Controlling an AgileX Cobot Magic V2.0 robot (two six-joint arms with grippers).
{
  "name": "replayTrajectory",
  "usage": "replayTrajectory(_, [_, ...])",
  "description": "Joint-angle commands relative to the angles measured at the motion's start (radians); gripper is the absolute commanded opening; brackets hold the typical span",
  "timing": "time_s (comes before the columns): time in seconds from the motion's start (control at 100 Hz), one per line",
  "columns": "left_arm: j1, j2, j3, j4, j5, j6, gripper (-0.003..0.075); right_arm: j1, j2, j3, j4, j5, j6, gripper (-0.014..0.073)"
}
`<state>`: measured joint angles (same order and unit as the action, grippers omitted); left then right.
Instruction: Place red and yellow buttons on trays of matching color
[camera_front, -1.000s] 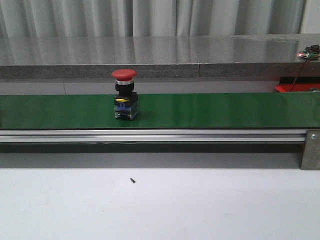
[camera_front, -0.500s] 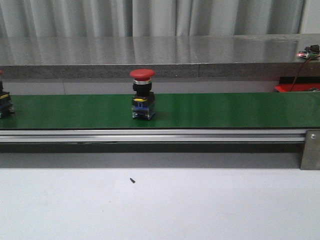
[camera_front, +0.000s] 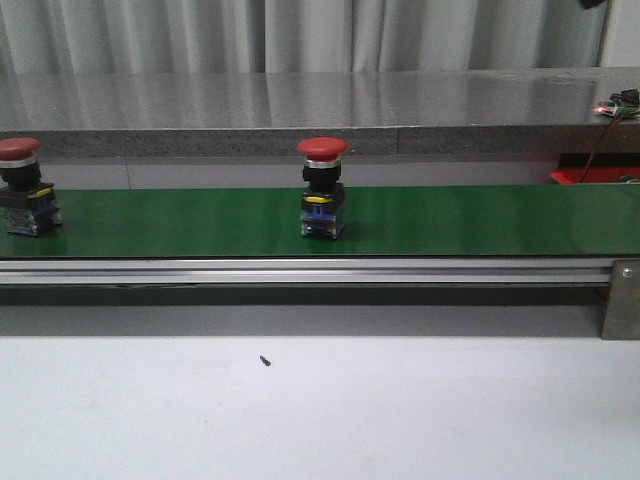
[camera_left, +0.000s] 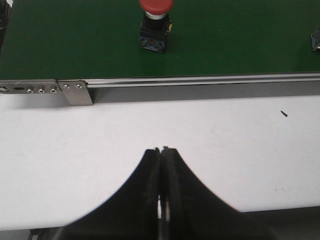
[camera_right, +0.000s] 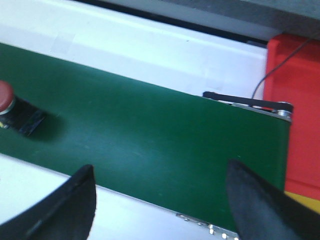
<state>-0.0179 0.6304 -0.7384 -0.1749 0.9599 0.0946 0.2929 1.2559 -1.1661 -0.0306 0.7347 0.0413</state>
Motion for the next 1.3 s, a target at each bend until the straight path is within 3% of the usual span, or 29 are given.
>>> replayTrajectory(0.0, [-0.010, -0.001, -0.024, -0.016, -0.053, 0.001, -0.0020, 0.059, 0.060, -0.118, 0.008, 0.043, -0.048, 0.0581])
replayTrajectory(0.17, [-0.010, -0.001, -0.024, -0.016, -0.053, 0.001, -0.0019, 0.138, 0.227, -0.297, 0.071, 0.199, -0.116, 0.0581])
replayTrajectory(0.4, [-0.010, -0.001, -0.024, -0.016, -0.053, 0.001, -0.0020, 0.162, 0.399, -0.471, 0.195, 0.338, -0.254, 0.0581])
replayTrajectory(0.82, [-0.010, -0.001, -0.024, -0.016, -0.053, 0.001, -0.0020, 0.160, 0.551, -0.500, 0.180, 0.235, -0.268, 0.0575])
replayTrajectory(1.11, [-0.010, -0.001, -0.024, -0.016, -0.053, 0.001, -0.0020, 0.156, 0.576, -0.500, 0.132, 0.240, -0.263, 0.0313])
replayTrajectory(1.29, [-0.010, -0.001, -0.024, -0.016, -0.053, 0.001, -0.0020, 0.126, 0.564, -0.500, 0.111, 0.242, -0.245, 0.0276])
